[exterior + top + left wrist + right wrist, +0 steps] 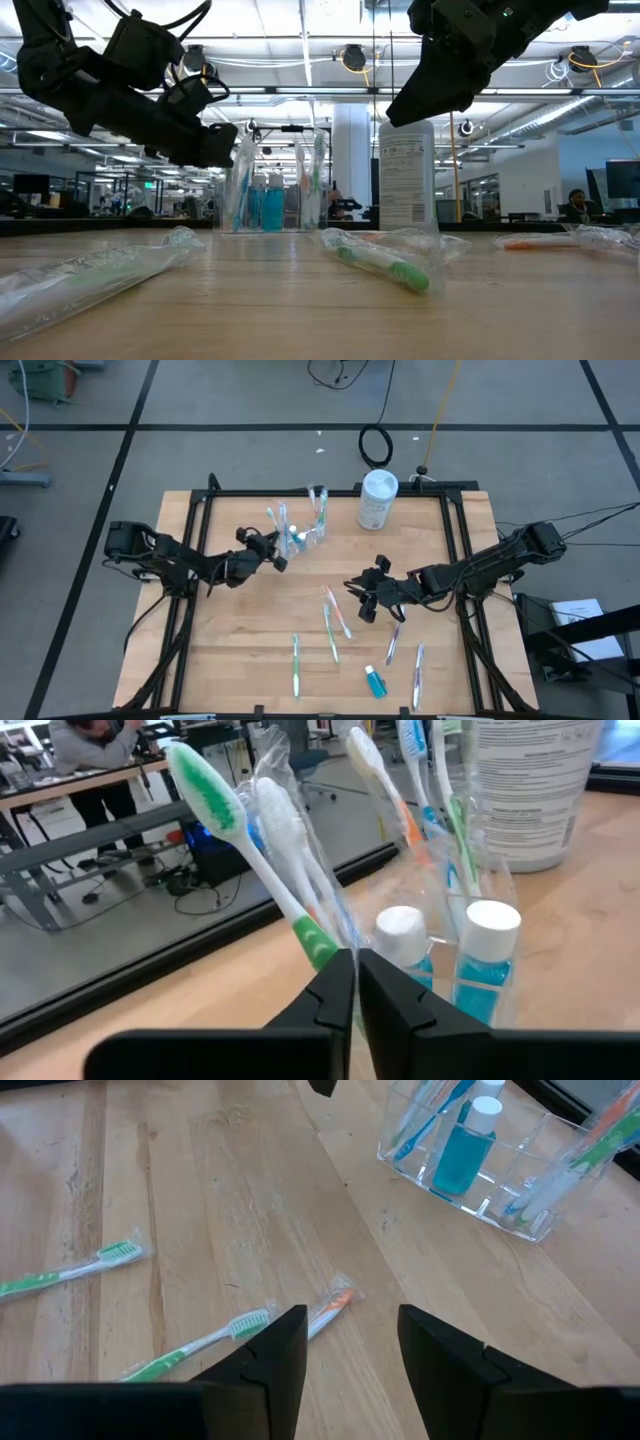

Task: Pick & Place toothbrushing station
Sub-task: Put the green toothbrush into the transparent organizer, then put the orange toothbrush into the transparent organizer

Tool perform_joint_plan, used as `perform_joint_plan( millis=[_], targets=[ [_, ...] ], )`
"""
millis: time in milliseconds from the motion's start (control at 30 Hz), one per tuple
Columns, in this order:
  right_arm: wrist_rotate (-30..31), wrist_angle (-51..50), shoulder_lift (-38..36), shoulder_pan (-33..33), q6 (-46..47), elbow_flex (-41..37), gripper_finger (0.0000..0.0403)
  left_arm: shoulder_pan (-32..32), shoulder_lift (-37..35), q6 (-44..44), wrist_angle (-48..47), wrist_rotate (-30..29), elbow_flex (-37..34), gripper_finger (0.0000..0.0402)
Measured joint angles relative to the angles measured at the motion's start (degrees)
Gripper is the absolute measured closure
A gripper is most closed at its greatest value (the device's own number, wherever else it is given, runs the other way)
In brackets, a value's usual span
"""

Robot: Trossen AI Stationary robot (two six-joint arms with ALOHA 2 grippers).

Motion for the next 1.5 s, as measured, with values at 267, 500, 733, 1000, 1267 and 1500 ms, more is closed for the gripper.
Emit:
perform_joint_plan(
  millis=[267,500,733,1000,1267,1500],
  targets=[
    [0.0,0.0,0.0,0.0,0.0,0.0,0.025,-0.1,0.0,0.0,0.7,0.2,0.0,0.0305],
    [0.0,0.0,0.0,0.0,0.0,0.0,0.025,-1.7,-0.4,-0.6,1.1,1.1,0.0,0.0259],
    [0.0,0.0,0.0,0.0,0.0,0.0,0.025,-4.4,-6.9,3.8,1.1,-1.9,0.0,0.0258],
    [0.0,0.0,0.0,0.0,-0.1,0.0,0.025,-9.9,-17.2,7.0,0.5,-1.9,0.0,0.0265],
    [0.0,0.0,0.0,0.0,0.5,0.0,0.025,-16.7,-21.8,6.2,0.6,1.2,0.0,0.0266],
    [0.0,0.0,0.0,0.0,1.5,0.0,0.025,-19.3,-21.7,-0.1,0.3,17.8,0.0,0.0266]
  ],
)
